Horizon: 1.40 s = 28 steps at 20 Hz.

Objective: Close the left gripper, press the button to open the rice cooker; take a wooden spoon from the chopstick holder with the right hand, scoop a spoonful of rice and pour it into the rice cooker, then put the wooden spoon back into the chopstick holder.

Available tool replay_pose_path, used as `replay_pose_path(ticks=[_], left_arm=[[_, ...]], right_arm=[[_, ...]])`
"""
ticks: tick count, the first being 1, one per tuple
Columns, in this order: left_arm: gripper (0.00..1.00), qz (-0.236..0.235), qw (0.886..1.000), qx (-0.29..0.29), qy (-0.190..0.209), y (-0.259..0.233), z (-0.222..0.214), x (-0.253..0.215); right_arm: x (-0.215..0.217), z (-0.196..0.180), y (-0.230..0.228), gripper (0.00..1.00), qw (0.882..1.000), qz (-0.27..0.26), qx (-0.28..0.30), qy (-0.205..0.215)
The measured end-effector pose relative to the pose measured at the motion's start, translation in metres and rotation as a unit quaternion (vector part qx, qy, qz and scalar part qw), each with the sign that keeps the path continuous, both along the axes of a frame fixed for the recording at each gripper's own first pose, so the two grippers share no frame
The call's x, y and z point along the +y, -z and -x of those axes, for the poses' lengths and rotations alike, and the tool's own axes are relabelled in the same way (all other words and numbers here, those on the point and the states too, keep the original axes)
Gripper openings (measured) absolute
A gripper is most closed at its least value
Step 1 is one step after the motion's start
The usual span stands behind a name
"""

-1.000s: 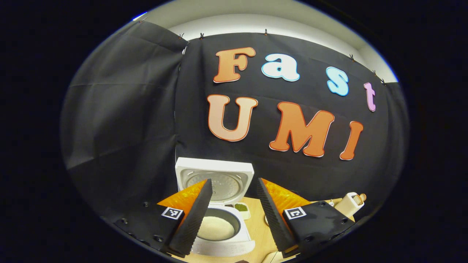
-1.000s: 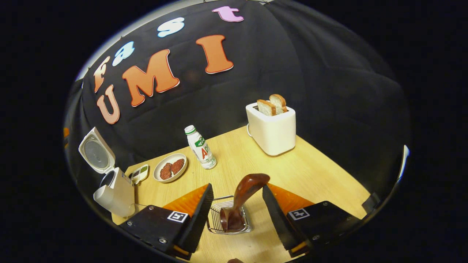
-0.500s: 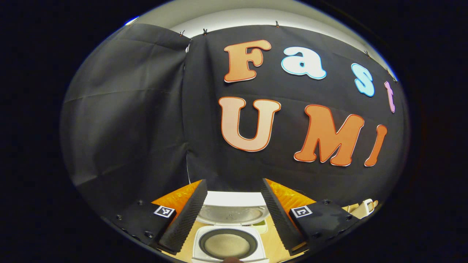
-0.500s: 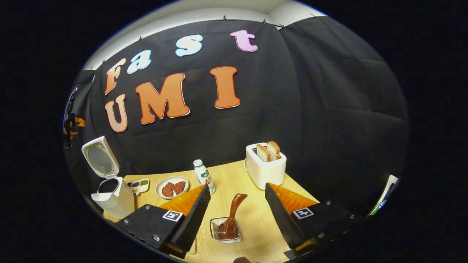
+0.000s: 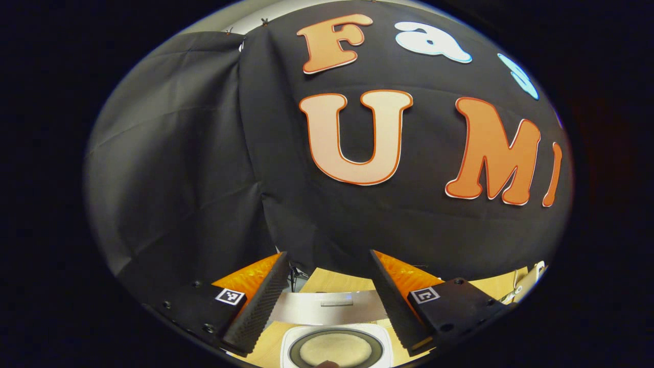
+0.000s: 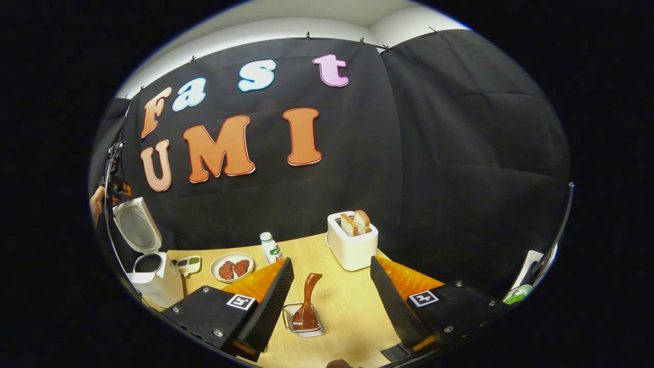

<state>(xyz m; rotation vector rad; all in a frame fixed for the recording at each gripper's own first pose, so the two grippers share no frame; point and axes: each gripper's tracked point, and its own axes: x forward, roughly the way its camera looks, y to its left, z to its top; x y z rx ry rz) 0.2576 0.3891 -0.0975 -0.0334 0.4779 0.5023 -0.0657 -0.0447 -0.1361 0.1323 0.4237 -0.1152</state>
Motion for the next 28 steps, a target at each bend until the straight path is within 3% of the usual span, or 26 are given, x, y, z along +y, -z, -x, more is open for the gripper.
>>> replay_pose_path(ticks=[5, 7, 14, 18, 19, 25, 28], left_arm=[[1.0, 0.038, 0.999, 0.031, 0.007, 0.022, -0.003, 0.0], [1.0, 0.073, 0.996, 0.043, 0.031, 0.032, -0.001, -0.012], [0.98, 0.157, 0.978, 0.137, 0.026, 0.064, 0.062, -0.049], [0.95, 0.176, 0.963, 0.203, 0.018, 0.092, 0.104, -0.069], [0.99, 0.175, 0.962, 0.209, 0.02, 0.101, 0.11, -0.071], [0.96, 0.184, 0.946, 0.265, 0.024, 0.136, 0.157, -0.086], [0.96, 0.196, 0.933, 0.302, 0.019, 0.166, 0.176, -0.097]], right_arm=[[0.006, -0.009, -0.013, 0.94, 1.0, -0.008, -0.014, -0.011], [0.012, -0.014, -0.015, 0.94, 1.0, -0.01, -0.015, -0.019], [0.032, -0.025, -0.01, 0.94, 0.998, -0.019, -0.021, -0.058], [0.049, -0.034, -0.007, 0.94, 0.996, -0.033, -0.022, -0.082], [0.053, -0.036, -0.005, 0.94, 0.995, -0.034, -0.022, -0.089], [0.078, -0.044, 0.003, 0.94, 0.991, -0.037, -0.014, -0.125], [0.09, -0.044, 0.007, 0.94, 0.989, -0.043, -0.011, -0.14]])
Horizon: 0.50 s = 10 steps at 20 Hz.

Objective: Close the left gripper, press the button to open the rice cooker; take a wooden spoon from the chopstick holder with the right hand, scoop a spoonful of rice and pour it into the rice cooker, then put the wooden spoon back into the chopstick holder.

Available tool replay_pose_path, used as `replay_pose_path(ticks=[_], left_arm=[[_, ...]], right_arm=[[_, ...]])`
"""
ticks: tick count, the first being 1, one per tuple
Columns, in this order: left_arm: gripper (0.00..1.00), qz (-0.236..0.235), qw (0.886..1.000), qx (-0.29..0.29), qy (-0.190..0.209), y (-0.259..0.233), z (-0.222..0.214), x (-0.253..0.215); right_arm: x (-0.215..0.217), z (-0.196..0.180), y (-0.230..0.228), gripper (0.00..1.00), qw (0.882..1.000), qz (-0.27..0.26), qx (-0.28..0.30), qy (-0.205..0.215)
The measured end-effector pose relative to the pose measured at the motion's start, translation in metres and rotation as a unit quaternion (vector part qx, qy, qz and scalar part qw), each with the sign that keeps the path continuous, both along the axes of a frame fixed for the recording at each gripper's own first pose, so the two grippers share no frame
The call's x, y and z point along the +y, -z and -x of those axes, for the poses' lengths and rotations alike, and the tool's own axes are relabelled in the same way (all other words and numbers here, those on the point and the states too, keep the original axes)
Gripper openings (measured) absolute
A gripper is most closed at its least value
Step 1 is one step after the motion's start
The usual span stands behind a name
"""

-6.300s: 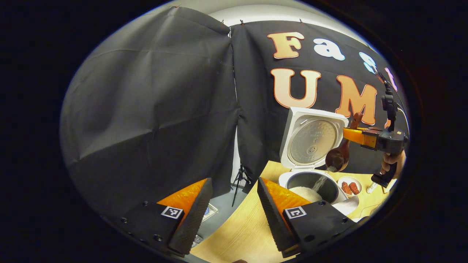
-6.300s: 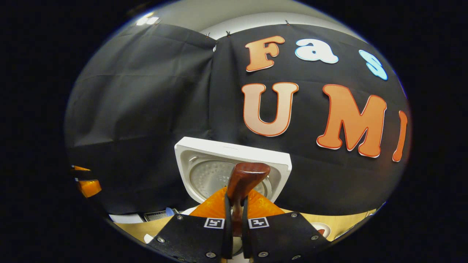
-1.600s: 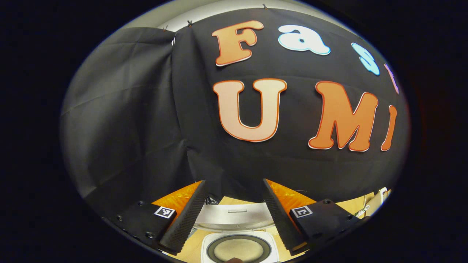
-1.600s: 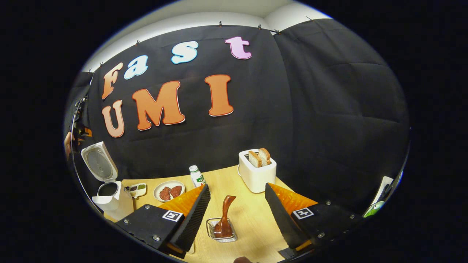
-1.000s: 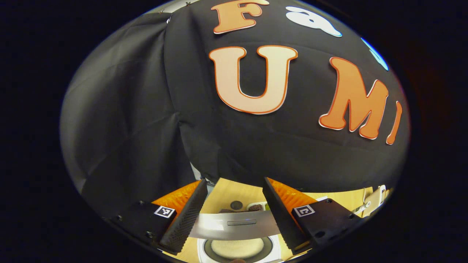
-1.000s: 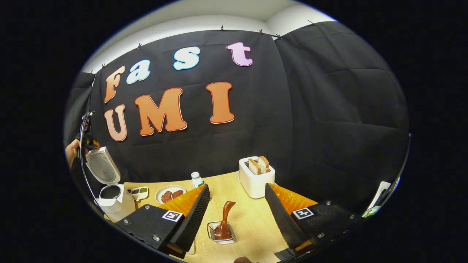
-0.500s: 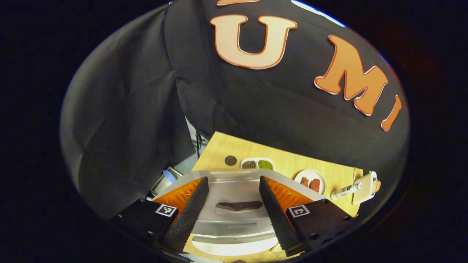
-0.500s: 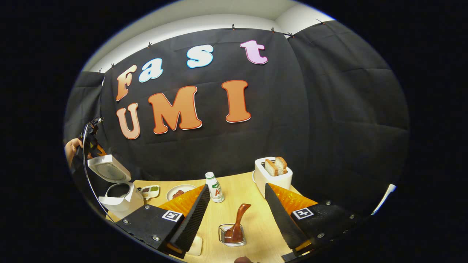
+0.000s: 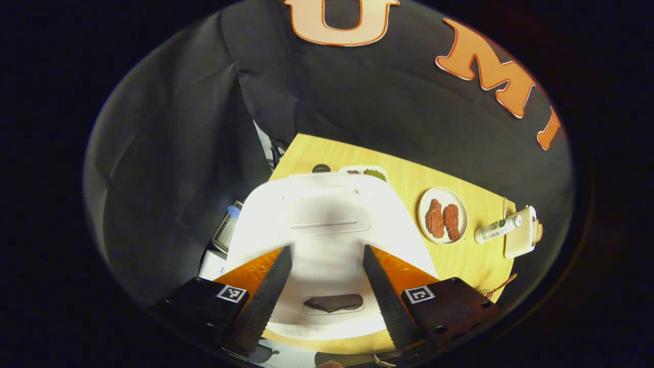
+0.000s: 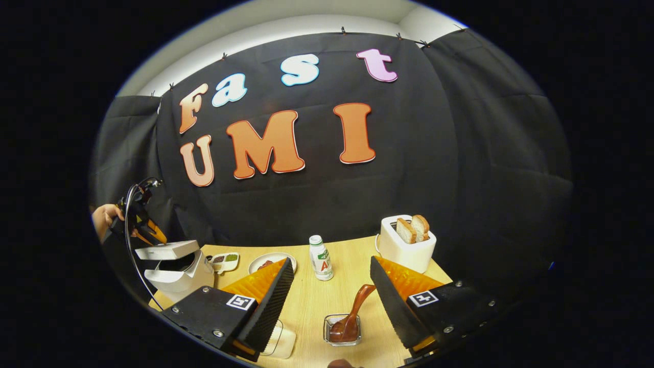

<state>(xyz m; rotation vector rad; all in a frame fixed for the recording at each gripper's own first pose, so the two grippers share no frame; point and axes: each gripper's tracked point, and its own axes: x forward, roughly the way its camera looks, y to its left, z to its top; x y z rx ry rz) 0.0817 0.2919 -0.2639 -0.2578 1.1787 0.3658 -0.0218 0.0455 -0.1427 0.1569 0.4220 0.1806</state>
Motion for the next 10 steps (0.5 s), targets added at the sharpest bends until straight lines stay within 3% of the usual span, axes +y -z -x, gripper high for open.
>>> replay_pose_path(ticks=[3, 7, 9, 10], left_arm=[[0.99, 0.026, 0.997, 0.072, -0.016, 0.041, 0.028, -0.016], [1.0, 0.019, 0.997, 0.073, -0.014, 0.04, 0.023, -0.021], [0.95, 0.021, 0.997, 0.071, -0.012, 0.04, 0.023, -0.02], [1.0, 0.023, 0.997, 0.073, -0.012, 0.037, 0.025, -0.021]], right_arm=[[0.009, 0.0, 0.001, 0.94, 1.0, 0.004, 0.002, -0.012], [0.018, 0.002, -0.001, 0.94, 1.0, 0.003, 0.002, -0.023], [0.027, 0.003, 0.002, 0.94, 1.0, 0.003, 0.002, -0.025], [0.029, 0.004, 0.002, 0.94, 1.0, 0.002, 0.002, -0.026]])
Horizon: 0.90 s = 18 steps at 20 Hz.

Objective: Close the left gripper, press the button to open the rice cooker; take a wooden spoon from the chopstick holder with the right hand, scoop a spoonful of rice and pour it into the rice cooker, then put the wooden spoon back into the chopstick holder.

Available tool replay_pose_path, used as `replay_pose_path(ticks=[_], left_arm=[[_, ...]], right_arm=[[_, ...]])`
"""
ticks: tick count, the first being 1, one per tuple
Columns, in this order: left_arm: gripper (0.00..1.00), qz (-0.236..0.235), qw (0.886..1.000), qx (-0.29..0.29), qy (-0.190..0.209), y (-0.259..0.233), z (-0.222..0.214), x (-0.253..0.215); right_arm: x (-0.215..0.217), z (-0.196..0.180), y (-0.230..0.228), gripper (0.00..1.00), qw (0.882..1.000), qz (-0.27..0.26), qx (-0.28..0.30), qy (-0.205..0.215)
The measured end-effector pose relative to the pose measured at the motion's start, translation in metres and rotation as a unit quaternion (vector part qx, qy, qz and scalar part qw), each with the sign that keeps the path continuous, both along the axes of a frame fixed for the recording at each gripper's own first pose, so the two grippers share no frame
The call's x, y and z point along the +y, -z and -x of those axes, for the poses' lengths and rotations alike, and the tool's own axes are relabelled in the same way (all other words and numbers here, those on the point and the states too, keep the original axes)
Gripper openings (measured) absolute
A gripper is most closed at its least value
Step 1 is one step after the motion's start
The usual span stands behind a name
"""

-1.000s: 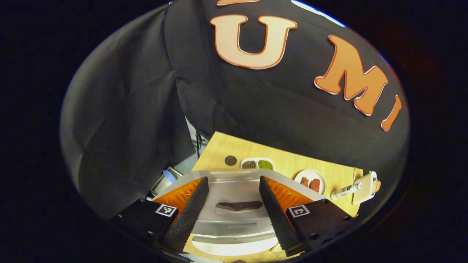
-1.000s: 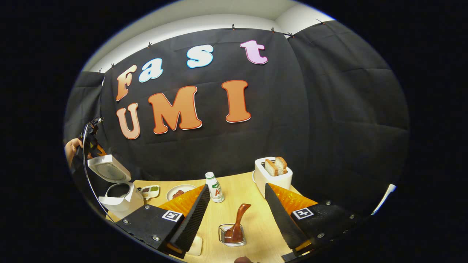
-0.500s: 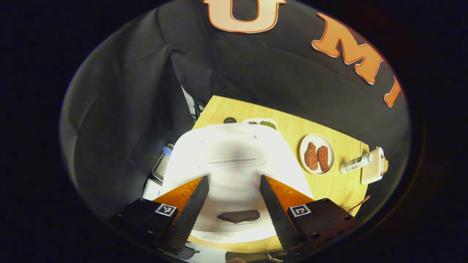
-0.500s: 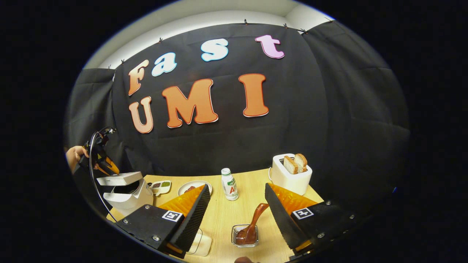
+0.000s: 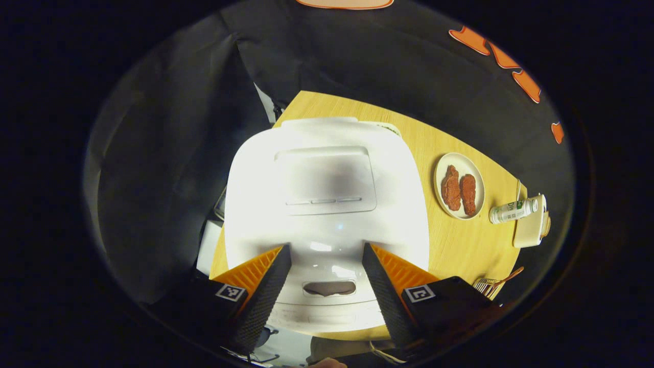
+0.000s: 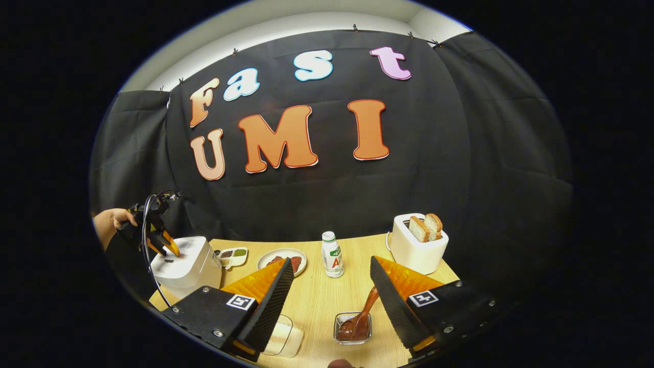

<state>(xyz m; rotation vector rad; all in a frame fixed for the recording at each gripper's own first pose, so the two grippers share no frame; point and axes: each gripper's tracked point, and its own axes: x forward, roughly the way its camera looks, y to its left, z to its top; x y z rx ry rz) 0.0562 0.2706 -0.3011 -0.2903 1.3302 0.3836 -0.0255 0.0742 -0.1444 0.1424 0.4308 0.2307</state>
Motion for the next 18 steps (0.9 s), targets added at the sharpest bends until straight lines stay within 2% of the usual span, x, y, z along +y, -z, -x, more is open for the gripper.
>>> replay_pose_path(ticks=[2, 5, 8, 10, 11, 13, 15, 16, 18], left_arm=[[1.0, -0.009, 1.0, -0.022, 0.004, 0.001, -0.004, 0.001], [0.99, -0.022, 0.996, -0.086, 0.017, -0.009, -0.009, -0.005], [0.97, -0.046, 0.98, -0.19, 0.031, -0.054, -0.024, -0.017], [1.0, -0.068, 0.96, -0.269, 0.039, -0.09, -0.034, -0.034], [0.97, -0.076, 0.947, -0.309, 0.045, -0.113, -0.034, -0.04], [0.99, -0.097, 0.92, -0.374, 0.063, -0.154, -0.027, -0.051], [0.99, -0.116, 0.893, -0.428, 0.077, -0.18, -0.019, -0.06], [0.96, -0.117, 0.883, -0.447, 0.08, -0.192, -0.015, -0.071], [0.96, -0.118, 0.864, -0.483, 0.079, -0.218, -0.003, -0.076]], right_arm=[[0.005, 0.002, -0.002, 0.94, 1.0, -0.002, -0.001, -0.005], [0.008, 0.002, -0.005, 0.94, 1.0, 0.006, -0.006, -0.006], [0.019, -0.002, -0.014, 0.94, 1.0, 0.012, -0.017, -0.015], [0.026, -0.004, -0.02, 0.94, 0.999, 0.021, -0.026, -0.022], [0.031, -0.007, -0.023, 0.94, 0.999, 0.024, -0.032, -0.023], [0.043, -0.009, -0.028, 0.94, 0.998, 0.025, -0.043, -0.031], [0.055, -0.013, -0.033, 0.94, 0.998, 0.025, -0.051, -0.037], [0.058, -0.016, -0.037, 0.94, 0.997, 0.027, -0.057, -0.037], [0.066, -0.021, -0.048, 0.94, 0.996, 0.031, -0.079, -0.037]])
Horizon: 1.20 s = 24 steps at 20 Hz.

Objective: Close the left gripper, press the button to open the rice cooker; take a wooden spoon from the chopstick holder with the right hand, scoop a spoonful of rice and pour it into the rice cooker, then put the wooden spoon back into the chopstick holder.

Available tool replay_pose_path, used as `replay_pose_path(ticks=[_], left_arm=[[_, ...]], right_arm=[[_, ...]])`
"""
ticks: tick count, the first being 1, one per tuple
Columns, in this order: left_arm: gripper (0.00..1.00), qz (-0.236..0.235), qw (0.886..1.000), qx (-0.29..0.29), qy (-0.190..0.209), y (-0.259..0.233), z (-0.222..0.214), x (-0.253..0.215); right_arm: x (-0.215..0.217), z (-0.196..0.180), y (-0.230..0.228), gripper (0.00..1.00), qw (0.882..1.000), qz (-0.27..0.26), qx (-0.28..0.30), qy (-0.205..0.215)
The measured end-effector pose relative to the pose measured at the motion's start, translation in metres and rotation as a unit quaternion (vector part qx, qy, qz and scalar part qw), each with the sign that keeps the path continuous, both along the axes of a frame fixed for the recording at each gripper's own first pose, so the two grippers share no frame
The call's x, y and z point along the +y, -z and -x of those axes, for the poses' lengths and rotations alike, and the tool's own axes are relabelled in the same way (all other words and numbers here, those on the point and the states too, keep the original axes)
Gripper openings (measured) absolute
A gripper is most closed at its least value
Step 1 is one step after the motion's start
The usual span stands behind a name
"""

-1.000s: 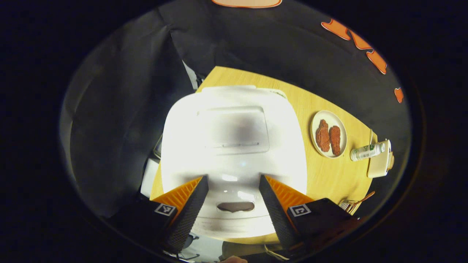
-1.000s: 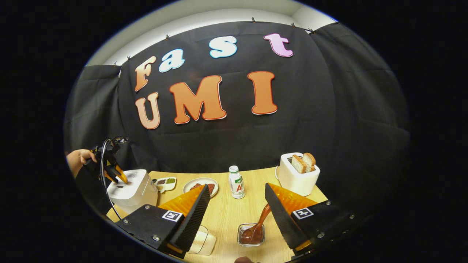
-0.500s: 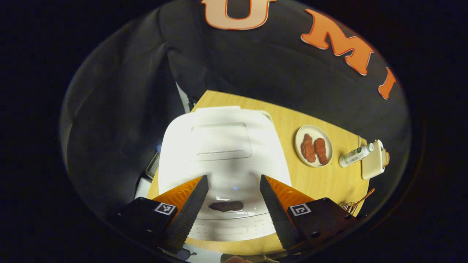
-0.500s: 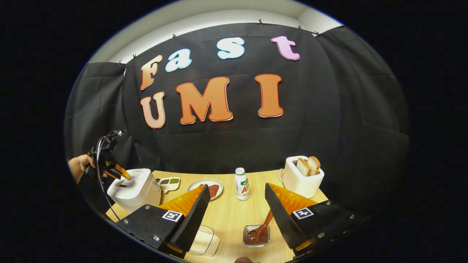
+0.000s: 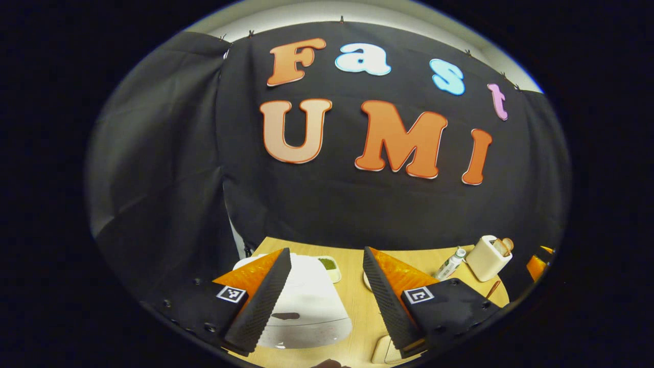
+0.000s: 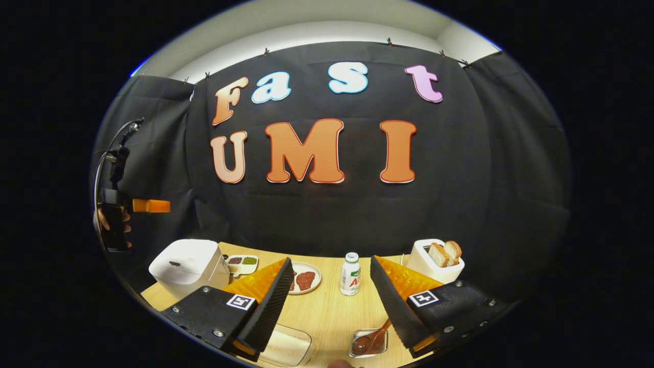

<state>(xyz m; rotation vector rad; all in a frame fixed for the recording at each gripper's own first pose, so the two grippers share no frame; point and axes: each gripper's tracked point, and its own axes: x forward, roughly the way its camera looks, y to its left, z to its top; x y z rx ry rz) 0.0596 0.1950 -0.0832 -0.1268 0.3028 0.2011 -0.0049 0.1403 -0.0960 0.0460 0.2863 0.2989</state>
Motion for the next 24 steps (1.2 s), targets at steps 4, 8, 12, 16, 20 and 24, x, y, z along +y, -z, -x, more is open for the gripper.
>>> replay_pose_path(ticks=[4, 8, 12, 16, 20, 24], left_arm=[[0.96, -0.037, 0.995, -0.095, -0.004, -0.032, 0.009, -0.022], [0.96, -0.075, 0.984, -0.159, 0.014, -0.053, 0.028, -0.051], [0.97, -0.098, 0.975, -0.197, 0.031, -0.076, 0.038, -0.063], [0.99, -0.086, 0.977, -0.193, 0.038, -0.07, 0.038, -0.076], [0.93, -0.097, 0.977, -0.186, 0.035, -0.065, 0.034, -0.076], [0.93, -0.105, 0.977, -0.178, 0.044, -0.06, 0.026, -0.08]], right_arm=[[0.017, -0.008, -0.02, 0.94, 0.999, 0.0, -0.039, -0.005], [0.029, -0.007, -0.024, 0.94, 0.999, -0.004, -0.051, -0.015], [0.031, -0.009, -0.033, 0.94, 0.997, -0.009, -0.073, -0.007], [0.034, -0.013, -0.045, 0.94, 0.994, -0.009, -0.106, 0.003], [0.039, -0.012, -0.047, 0.94, 0.993, -0.011, -0.12, 0.0], [0.043, -0.019, -0.047, 0.94, 0.992, 0.004, -0.129, 0.002]])
